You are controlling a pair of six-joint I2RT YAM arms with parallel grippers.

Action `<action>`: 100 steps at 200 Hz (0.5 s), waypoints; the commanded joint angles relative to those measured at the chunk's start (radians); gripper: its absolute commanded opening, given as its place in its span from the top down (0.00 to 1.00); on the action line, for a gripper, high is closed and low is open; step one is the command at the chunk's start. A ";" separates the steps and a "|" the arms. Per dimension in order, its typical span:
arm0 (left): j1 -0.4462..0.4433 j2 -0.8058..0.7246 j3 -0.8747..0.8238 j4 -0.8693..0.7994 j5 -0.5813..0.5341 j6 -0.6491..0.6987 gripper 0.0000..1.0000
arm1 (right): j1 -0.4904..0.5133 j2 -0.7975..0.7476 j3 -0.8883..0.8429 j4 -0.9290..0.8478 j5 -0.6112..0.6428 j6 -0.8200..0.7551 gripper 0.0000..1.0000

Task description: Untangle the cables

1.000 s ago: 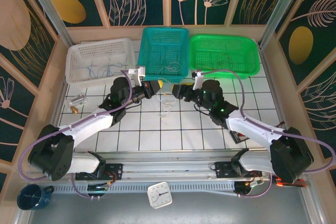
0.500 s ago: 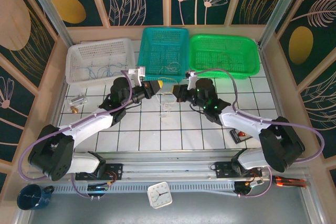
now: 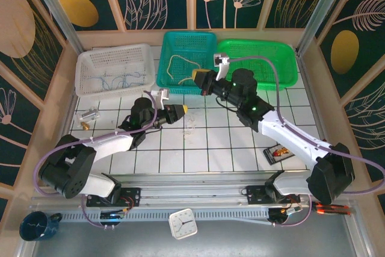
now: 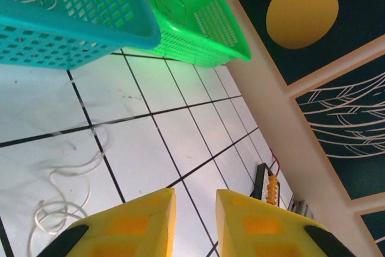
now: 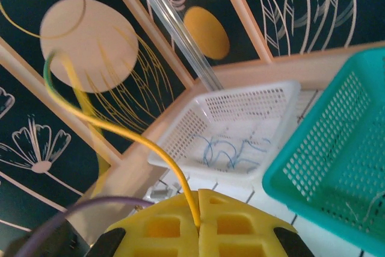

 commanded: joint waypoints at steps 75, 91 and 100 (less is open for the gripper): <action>0.001 -0.036 -0.030 0.062 -0.005 0.011 0.64 | -0.123 -0.013 0.031 -0.082 0.093 0.006 1.00; 0.001 -0.053 -0.037 0.056 -0.020 0.010 0.56 | -0.213 0.018 0.029 -0.098 0.137 0.030 1.00; 0.000 -0.059 -0.037 0.053 -0.026 0.011 0.52 | -0.263 0.044 0.032 -0.102 0.152 0.038 1.00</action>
